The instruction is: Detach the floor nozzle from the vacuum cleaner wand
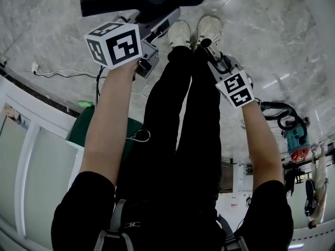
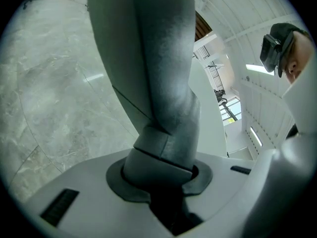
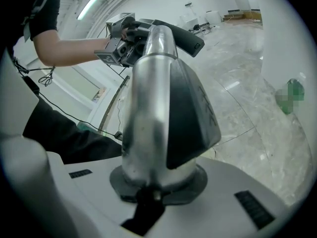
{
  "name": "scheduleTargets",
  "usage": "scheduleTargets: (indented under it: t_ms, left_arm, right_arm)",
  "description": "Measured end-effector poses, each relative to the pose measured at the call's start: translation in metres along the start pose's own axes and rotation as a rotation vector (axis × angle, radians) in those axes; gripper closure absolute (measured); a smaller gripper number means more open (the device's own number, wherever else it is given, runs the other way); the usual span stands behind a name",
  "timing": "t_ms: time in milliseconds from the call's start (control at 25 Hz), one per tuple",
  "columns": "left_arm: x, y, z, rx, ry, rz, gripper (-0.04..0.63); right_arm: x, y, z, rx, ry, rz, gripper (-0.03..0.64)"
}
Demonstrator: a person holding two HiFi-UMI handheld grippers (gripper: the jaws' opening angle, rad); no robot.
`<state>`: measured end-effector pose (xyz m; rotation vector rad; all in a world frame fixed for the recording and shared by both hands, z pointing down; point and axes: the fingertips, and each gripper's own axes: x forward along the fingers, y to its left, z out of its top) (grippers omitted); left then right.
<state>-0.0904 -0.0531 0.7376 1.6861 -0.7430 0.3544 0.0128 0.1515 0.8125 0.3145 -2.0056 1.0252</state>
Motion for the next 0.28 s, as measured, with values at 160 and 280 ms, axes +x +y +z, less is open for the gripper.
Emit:
scheduleTargets:
  t_ms: [160,280]
  left_arm:
    - [0.0037,0.0008,-0.0067,-0.034,-0.005,-0.007,0.491]
    - [0.0066,-0.0026,-0.0084,-0.046,-0.01,-0.019,0.491]
  right_arm:
    - [0.0009,-0.0018,0.0007,-0.008,0.0,-0.016,0.558]
    - [0.0017,0.0013,0.0016,-0.011,-0.004,-0.015,0.558]
